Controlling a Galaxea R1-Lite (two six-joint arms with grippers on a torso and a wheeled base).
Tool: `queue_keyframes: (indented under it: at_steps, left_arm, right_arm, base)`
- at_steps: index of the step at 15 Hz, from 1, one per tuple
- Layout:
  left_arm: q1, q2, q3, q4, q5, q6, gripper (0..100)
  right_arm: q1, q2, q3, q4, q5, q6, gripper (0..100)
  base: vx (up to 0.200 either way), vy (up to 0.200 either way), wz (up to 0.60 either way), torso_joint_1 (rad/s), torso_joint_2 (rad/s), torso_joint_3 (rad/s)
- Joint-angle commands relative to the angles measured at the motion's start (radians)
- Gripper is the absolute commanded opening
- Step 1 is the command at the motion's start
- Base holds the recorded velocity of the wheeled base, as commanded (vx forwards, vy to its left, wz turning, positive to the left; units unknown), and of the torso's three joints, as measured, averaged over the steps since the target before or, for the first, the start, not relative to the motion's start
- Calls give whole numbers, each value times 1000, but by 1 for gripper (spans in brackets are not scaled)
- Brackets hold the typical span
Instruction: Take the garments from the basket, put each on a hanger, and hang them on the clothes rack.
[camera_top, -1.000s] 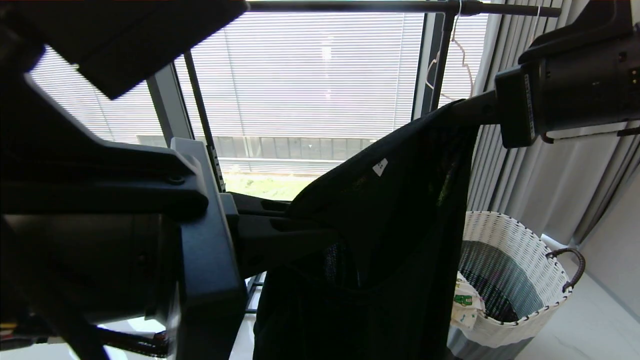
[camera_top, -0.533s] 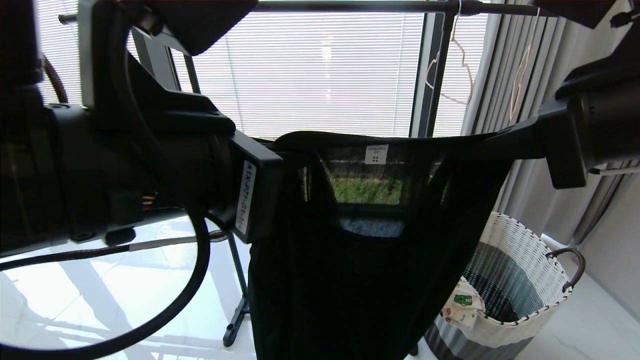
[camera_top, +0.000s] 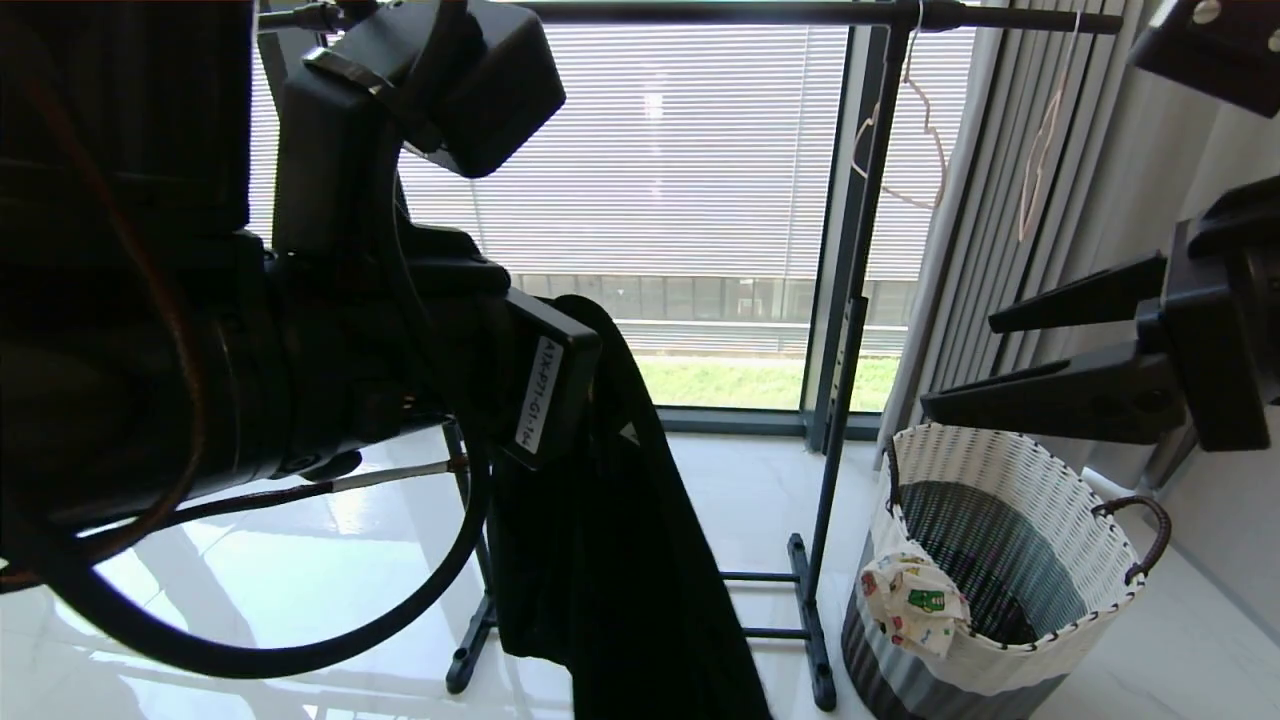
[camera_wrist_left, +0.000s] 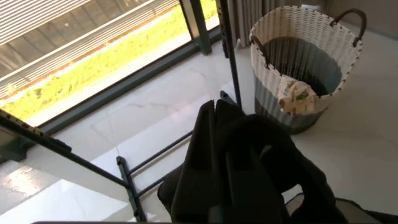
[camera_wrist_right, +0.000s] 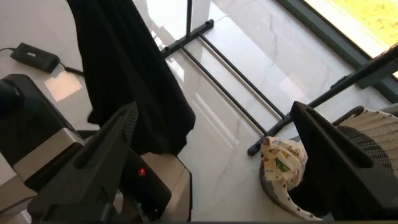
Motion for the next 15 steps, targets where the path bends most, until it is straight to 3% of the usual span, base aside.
queue_keyframes:
  at_steps: [1, 4, 5, 9, 12, 15]
  left_arm:
    - [36, 7, 29, 5, 44, 11, 0]
    - [188, -86, 130, 17, 47, 68, 0]
    - [337, -165, 228, 17, 44, 90, 0]
    - [648, -309, 417, 7, 44, 77, 0]
    - [720, -390, 512, 7, 41, 74, 0]
    - [720, -404, 540, 5, 43, 74, 0]
  right_arm:
    - [-88, -115, 107, -1, -78, -1, 100]
    - [-248, -214, 239, 19, -300, -1, 100]
    - [-350, -272, 336, 13, -386, -3, 100]
    - [-504, -439, 541, 5, -415, -4, 100]
    - [-538, -528, 683, -10, -494, -30, 100]
    - [-541, -545, 788, -211, -497, -107, 100]
  base:
    - [0, 0, 0, 0, 0, 0]
    - [0, 0, 0, 0, 0, 0]
    - [0, 0, 0, 0, 0, 0]
    - [0, 0, 0, 0, 0, 0]
    - [0, 0, 0, 0, 0, 0]
    - [0, 0, 0, 0, 0, 0]
